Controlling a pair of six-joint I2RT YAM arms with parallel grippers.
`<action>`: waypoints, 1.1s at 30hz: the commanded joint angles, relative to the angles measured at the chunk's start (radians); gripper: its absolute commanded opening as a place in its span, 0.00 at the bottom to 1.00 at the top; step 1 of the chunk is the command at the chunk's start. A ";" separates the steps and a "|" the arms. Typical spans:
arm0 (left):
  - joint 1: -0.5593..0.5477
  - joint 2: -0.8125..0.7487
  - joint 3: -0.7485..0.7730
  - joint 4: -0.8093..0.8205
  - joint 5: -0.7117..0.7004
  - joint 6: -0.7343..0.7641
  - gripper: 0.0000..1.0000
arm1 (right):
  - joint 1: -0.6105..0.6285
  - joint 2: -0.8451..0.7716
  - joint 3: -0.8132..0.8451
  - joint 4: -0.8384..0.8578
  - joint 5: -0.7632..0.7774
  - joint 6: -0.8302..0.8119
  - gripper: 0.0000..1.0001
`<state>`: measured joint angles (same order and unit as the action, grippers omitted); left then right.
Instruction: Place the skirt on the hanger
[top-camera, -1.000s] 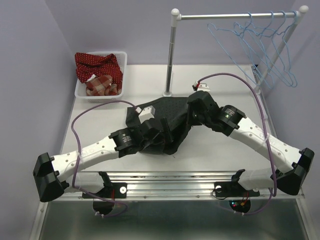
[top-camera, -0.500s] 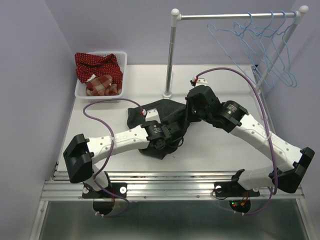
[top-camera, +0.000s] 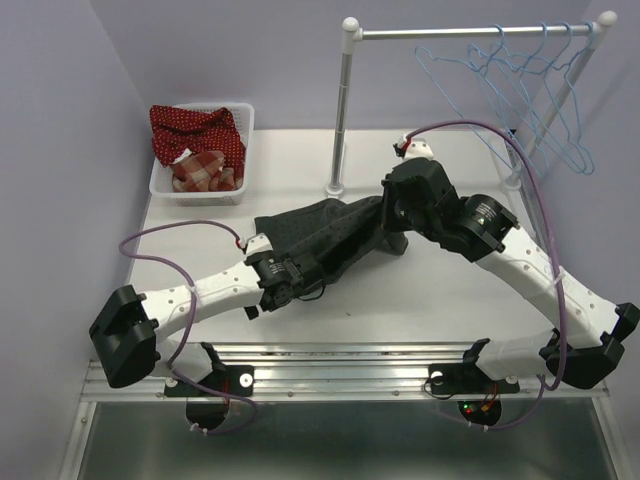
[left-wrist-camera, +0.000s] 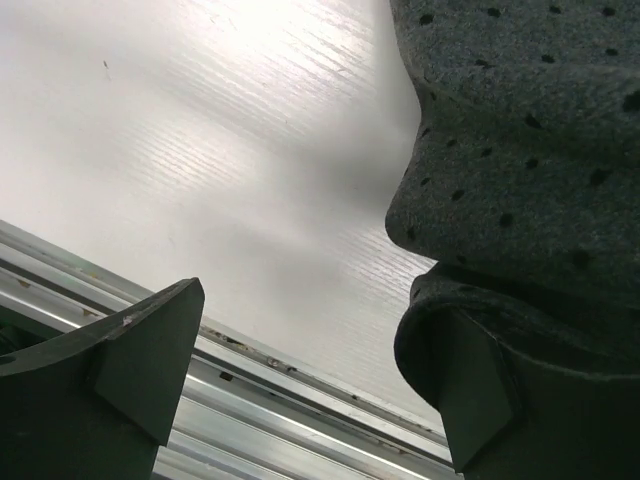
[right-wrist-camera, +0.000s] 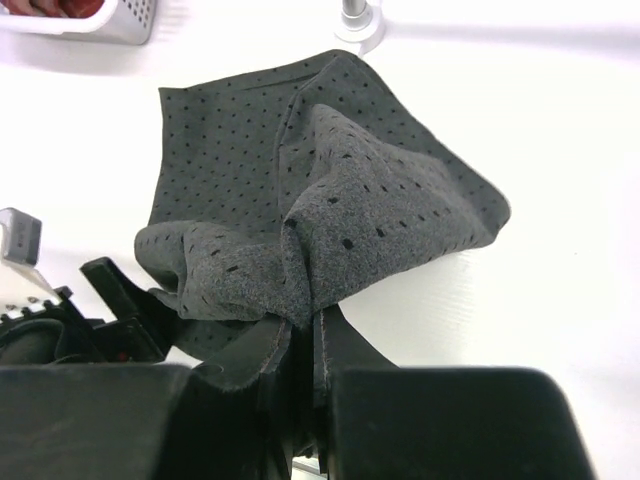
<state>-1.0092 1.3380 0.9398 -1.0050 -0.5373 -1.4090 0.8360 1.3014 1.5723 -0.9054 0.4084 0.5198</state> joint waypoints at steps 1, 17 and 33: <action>0.023 -0.060 -0.035 -0.040 -0.006 0.005 0.99 | -0.026 -0.033 0.069 0.017 0.090 -0.037 0.01; 0.170 -0.326 0.210 -0.014 -0.226 0.154 0.00 | -0.103 -0.194 -0.115 -0.015 0.023 -0.026 0.01; 0.227 -0.306 0.867 0.440 -0.398 0.829 0.00 | -0.103 -0.223 0.262 -0.036 -0.141 -0.115 0.01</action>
<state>-0.8101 1.0817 1.6974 -0.7155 -0.7769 -0.8032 0.7528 1.0870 1.7130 -0.9249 0.2813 0.4747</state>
